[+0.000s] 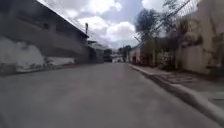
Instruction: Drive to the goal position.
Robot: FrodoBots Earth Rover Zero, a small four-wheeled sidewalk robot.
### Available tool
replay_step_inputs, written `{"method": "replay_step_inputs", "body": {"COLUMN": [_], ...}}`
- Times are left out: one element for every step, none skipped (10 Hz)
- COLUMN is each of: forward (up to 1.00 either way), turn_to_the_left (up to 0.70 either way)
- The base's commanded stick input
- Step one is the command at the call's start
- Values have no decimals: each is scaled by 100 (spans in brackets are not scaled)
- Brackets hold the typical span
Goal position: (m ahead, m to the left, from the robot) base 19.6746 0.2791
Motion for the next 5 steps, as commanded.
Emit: {"method": "replay_step_inputs", "body": {"forward": [100,100,100,100,100], "turn_to_the_left": [0,-1,-4,-40,-40]}}
